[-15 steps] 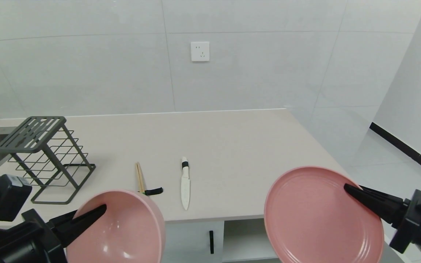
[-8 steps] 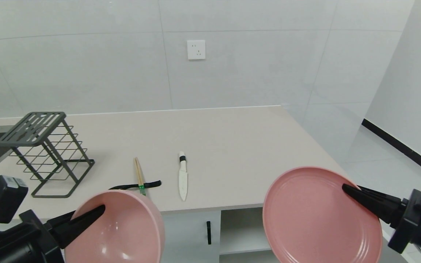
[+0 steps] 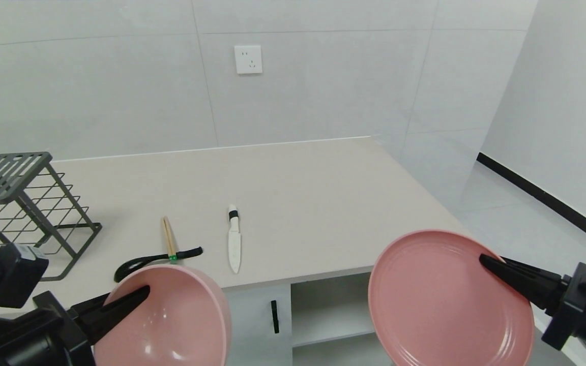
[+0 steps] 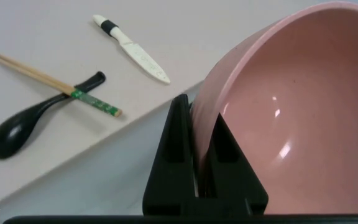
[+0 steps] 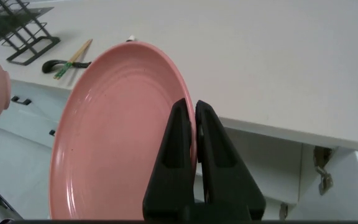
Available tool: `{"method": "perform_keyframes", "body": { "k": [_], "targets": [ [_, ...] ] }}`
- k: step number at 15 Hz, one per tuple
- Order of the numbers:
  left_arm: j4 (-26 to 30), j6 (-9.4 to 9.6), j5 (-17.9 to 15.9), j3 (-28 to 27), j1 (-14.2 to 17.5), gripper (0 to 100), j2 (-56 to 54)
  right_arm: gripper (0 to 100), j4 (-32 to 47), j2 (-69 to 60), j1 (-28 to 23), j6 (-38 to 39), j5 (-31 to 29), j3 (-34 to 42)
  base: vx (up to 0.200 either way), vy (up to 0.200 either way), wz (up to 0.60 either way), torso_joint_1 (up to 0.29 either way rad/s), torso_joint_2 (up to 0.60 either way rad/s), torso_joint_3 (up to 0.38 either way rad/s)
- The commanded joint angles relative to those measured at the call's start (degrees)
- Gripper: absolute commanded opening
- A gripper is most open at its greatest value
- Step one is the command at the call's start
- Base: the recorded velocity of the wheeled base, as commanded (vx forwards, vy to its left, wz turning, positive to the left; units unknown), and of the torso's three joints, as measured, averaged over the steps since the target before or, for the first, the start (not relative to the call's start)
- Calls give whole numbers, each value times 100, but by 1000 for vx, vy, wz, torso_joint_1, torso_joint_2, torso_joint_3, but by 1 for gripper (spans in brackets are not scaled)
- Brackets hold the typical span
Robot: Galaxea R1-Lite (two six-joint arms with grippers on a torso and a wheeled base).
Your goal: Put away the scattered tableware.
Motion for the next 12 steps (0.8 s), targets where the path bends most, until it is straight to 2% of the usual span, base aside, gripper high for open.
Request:
{"method": "perform_keyframes", "body": {
  "k": [1,3,7,12],
  "targets": [
    [-1,-4,-3,2,-1,0,-11,0,-4,-6,0,-5,7,-6,-200,0,0,2,17,2],
    [-1,-4,-3,-6,-1,0,-11,0,-4,-6,0,-5,7,2,-200,0,0,-19,2,12],
    [8,5,-12,2,-1,0,-29,0,-13,-6,0,-14,7,11,0,0,0,0,0,0],
    [-1,5,-12,37,-9,0,-55,0,-13,37,0,-286,7,82,0,0,0,-182,400,198]
  ]
}}
